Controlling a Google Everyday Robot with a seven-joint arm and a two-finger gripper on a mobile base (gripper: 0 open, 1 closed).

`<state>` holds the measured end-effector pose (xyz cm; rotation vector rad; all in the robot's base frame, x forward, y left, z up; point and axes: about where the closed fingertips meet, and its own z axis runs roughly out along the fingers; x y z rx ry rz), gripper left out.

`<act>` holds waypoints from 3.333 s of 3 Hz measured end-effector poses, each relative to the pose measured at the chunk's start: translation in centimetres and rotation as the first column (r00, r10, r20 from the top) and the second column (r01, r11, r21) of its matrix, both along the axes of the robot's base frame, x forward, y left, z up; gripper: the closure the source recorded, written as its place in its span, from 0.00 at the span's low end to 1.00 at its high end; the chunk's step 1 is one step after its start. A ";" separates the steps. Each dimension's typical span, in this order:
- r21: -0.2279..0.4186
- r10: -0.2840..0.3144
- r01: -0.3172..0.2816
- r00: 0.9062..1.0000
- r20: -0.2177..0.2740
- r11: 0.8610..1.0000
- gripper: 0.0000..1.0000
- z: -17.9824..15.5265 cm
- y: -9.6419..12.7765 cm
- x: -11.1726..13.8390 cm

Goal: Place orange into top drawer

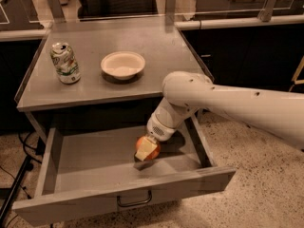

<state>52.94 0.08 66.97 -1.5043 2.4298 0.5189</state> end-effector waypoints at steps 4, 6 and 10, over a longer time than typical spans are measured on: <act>-0.065 -0.052 0.051 0.999 -0.008 0.997 1.00 -5.9 -2.8 2.3; -0.065 -0.052 0.051 0.999 -0.008 0.997 0.58 -5.9 -2.8 2.3; -0.065 -0.052 0.051 0.999 -0.009 0.997 0.00 -5.9 -2.8 2.3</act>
Offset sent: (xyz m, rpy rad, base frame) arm 0.0240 -0.0390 -0.0558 -0.0246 0.0040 -0.0912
